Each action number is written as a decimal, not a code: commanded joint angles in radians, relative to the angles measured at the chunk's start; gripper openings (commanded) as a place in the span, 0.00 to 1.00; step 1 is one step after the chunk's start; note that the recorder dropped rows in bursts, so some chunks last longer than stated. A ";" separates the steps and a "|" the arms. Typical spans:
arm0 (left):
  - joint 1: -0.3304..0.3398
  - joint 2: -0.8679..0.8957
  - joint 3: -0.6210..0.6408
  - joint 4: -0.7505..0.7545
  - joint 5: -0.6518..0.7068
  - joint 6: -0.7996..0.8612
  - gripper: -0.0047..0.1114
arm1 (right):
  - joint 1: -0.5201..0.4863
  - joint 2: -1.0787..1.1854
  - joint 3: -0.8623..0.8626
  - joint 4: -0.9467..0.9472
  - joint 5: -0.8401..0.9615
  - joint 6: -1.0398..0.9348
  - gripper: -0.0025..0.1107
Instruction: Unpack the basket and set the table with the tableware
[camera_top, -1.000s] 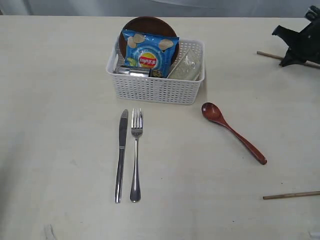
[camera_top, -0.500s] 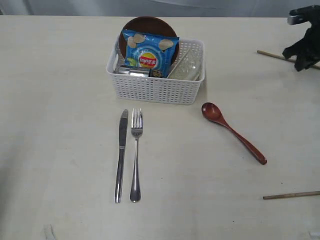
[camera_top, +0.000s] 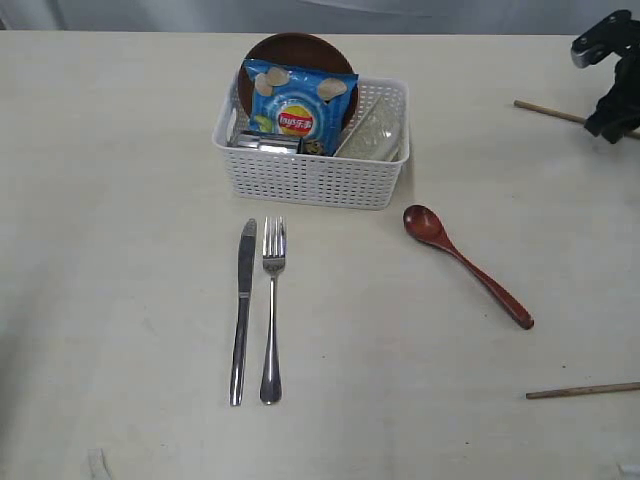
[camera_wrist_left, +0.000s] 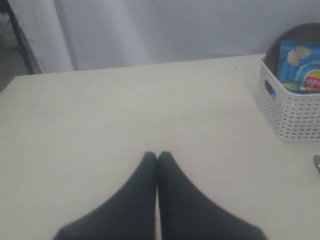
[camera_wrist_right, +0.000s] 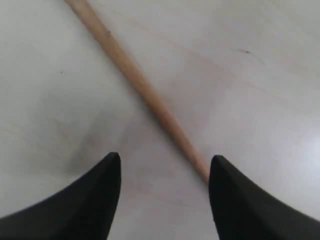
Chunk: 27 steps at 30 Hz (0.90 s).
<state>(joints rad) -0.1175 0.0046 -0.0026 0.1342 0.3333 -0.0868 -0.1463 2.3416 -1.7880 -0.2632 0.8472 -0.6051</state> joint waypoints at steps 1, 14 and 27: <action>0.004 -0.005 0.003 0.000 -0.007 0.002 0.04 | 0.003 0.025 -0.005 -0.012 -0.019 -0.056 0.47; 0.004 -0.005 0.003 0.000 -0.007 0.002 0.04 | 0.009 0.118 -0.005 0.051 -0.018 -0.048 0.14; 0.004 -0.005 0.003 0.000 -0.007 0.002 0.04 | 0.012 0.137 -0.005 0.061 0.112 -0.057 0.02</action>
<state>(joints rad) -0.1175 0.0046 -0.0026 0.1342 0.3333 -0.0868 -0.1313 2.4168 -1.8233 -0.2517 0.8442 -0.6557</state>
